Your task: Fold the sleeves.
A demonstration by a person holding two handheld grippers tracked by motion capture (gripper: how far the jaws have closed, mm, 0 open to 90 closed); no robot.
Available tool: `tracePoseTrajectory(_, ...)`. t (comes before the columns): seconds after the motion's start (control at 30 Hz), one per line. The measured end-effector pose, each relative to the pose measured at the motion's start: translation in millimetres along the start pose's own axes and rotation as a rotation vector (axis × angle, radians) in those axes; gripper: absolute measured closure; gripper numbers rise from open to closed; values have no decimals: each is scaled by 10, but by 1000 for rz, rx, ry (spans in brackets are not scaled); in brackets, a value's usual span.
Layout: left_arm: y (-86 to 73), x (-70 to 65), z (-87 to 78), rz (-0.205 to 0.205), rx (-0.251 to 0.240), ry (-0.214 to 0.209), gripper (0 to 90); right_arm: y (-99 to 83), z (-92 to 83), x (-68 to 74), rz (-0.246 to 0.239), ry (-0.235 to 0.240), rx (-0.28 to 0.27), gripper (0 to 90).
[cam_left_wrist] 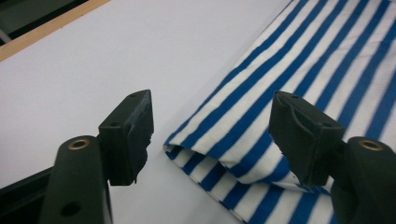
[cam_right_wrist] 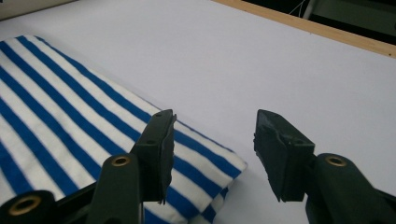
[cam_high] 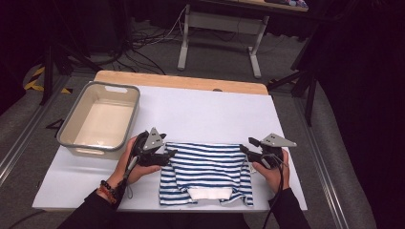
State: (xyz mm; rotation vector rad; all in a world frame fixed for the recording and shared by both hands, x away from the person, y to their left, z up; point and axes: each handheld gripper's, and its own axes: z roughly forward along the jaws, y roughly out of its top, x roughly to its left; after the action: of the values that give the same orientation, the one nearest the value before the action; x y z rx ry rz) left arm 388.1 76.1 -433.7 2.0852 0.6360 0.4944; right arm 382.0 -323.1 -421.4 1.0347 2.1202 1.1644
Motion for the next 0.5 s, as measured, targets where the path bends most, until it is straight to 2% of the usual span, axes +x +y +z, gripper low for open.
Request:
tracePoseTrajectory(0.07, 3, 3, 32, 4, 4, 4, 297, 12, 36, -5, 1, -4, 7, 480)
tracePoseTrajectory(0.17, 15, 15, 106, 5, 22, 16, 318, 8, 180, 3, -5, -9, 57, 474)
tracePoseTrajectory(0.2, 14, 19, 130, 0, 32, 24, 318, 8, 180, 3, -5, -9, 57, 474)
tracePoseTrajectory(0.23, -1, 38, 174, -13, 46, 15, 312, -25, 232, 5, -4, -10, 86, 465)
tracePoseTrajectory(0.37, -39, 52, 248, -27, 86, 21, 288, -87, 286, 6, -8, -18, 124, 459)
tracePoseTrajectory(0.4, -39, 52, 248, -27, 86, 21, 281, -87, 286, 6, -8, -18, 124, 459)
tracePoseTrajectory(0.5, -73, 47, 312, -22, 128, 31, 269, -139, 323, -2, -13, -23, 155, 455)
